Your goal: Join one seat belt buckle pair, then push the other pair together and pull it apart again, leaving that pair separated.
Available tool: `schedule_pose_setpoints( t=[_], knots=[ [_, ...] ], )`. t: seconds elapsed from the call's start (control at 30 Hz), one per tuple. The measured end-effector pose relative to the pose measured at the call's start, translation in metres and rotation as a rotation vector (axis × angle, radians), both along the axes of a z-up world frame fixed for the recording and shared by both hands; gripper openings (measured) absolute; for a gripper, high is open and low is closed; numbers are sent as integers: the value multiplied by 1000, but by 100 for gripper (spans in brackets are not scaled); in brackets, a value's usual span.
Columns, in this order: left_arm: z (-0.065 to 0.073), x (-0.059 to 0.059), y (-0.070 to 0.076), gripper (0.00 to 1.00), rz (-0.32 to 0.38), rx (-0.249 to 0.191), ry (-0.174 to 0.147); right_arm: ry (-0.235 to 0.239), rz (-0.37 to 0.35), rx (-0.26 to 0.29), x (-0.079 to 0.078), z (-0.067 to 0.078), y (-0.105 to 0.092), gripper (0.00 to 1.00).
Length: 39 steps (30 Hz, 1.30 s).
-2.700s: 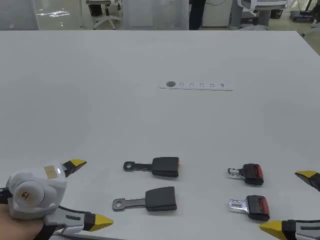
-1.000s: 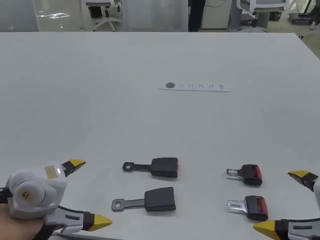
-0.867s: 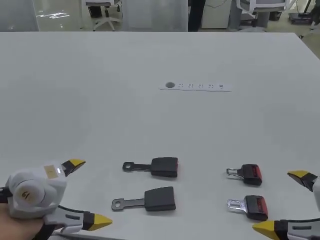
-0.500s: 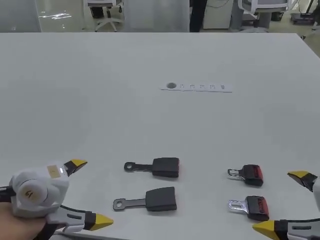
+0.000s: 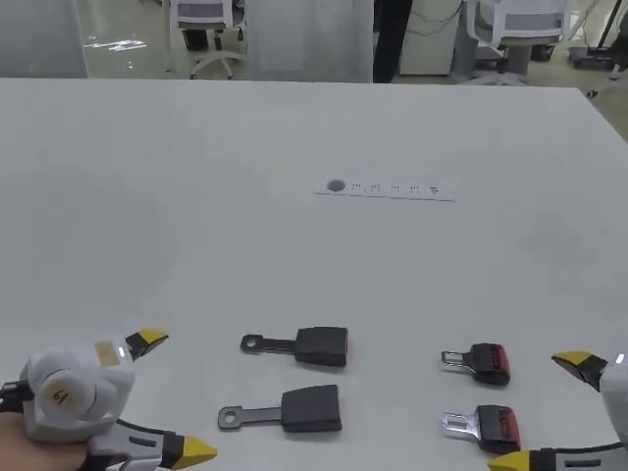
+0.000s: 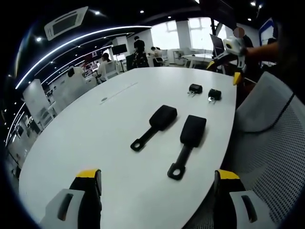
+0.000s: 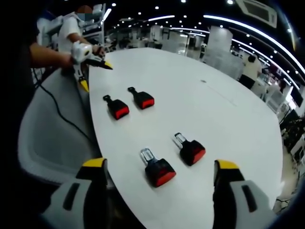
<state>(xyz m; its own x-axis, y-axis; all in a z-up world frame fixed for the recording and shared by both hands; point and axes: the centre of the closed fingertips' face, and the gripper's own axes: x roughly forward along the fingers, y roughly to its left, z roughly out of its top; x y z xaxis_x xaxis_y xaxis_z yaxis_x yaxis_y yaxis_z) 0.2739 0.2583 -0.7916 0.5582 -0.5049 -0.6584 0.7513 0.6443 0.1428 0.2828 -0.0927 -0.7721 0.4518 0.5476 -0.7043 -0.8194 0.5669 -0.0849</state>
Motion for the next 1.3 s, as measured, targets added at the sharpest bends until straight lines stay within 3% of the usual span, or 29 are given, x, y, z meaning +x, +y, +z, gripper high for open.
schedule_pose_setpoints(
  t=[0.23,0.37,0.5,0.6,0.7,0.83,1.1,1.3],
  knots=[
    [0,-1,-1,99,-8,4,3,15,8,-15,-2,3,-4,93],
    [-3,-3,-2,99,-27,16,10,-4,-6,-27,2,9,-11,92],
    [-1,-2,-3,99,-35,17,2,9,6,-30,-1,11,-11,87],
    [7,-1,-6,97,-50,13,-26,-25,15,-45,0,13,-12,89],
    [6,-3,-8,97,-56,15,-15,-25,32,-51,-2,13,-10,89],
    [8,-3,-11,98,-72,15,-25,-15,45,-53,-7,10,-9,88],
    [6,-5,-12,98,-78,16,-9,1,31,-37,-12,10,-10,80],
    [2,-10,-14,94,-94,17,25,5,41,-41,-13,7,-10,77]
  ],
)
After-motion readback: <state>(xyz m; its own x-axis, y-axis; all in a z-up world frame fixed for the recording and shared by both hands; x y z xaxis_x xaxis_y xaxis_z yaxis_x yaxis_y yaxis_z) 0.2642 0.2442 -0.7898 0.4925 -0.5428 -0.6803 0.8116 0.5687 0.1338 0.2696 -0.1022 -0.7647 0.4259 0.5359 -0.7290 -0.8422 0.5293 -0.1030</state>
